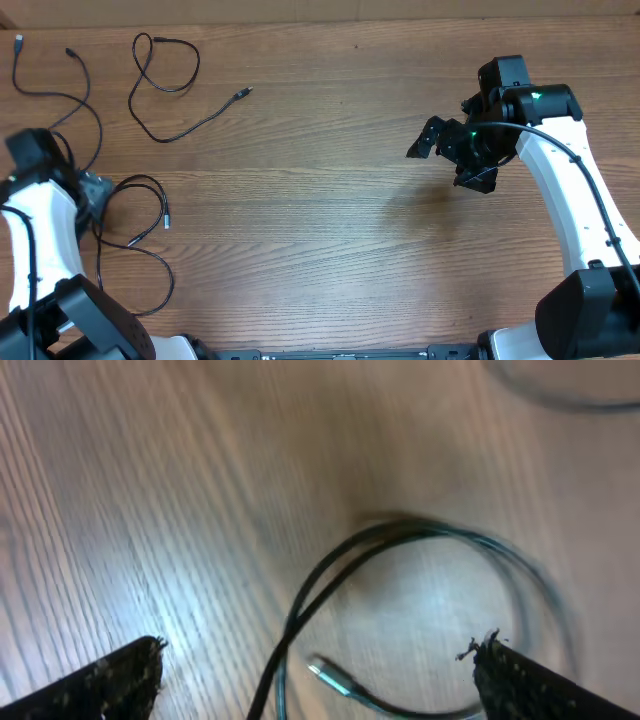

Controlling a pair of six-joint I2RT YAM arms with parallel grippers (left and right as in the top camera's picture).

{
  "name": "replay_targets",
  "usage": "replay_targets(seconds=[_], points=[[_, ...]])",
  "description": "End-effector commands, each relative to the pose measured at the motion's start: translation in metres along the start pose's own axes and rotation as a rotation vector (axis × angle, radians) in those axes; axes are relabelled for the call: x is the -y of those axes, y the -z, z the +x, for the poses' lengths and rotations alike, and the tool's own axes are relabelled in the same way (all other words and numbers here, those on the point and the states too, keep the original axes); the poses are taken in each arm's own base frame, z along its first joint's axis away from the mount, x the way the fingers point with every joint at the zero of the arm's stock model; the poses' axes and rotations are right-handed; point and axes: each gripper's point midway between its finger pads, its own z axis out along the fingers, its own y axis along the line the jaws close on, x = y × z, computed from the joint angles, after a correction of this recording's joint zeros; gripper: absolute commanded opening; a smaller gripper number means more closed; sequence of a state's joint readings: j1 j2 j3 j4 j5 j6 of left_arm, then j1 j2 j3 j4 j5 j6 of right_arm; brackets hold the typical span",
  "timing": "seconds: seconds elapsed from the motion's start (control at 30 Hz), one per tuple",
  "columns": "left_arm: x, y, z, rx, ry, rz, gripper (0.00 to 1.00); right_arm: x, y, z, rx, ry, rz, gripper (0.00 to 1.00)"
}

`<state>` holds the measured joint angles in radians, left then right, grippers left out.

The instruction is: Untangle cables

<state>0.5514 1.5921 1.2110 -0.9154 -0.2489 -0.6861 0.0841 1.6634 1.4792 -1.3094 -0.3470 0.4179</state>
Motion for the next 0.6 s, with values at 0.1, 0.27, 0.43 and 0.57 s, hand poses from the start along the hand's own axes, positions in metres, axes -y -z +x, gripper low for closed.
replay_targets(seconds=[0.1,0.27,0.43,0.57], points=[[0.038,0.050,-0.013,-0.053,-0.069,0.195,1.00,-0.001,0.006,-0.001,0.023,0.011,-0.001,1.00],[0.063,0.078,0.013,-0.197,-0.190,0.382,0.99,-0.001,0.006,-0.001,0.023,0.011,-0.002,1.00],[0.030,0.074,0.033,-0.288,-0.072,0.210,1.00,-0.001,0.006,-0.001,0.023,0.011,-0.002,1.00],[0.020,0.075,0.043,-0.328,-0.056,0.162,1.00,-0.001,0.006,-0.001,0.023,0.011,-0.002,1.00]])
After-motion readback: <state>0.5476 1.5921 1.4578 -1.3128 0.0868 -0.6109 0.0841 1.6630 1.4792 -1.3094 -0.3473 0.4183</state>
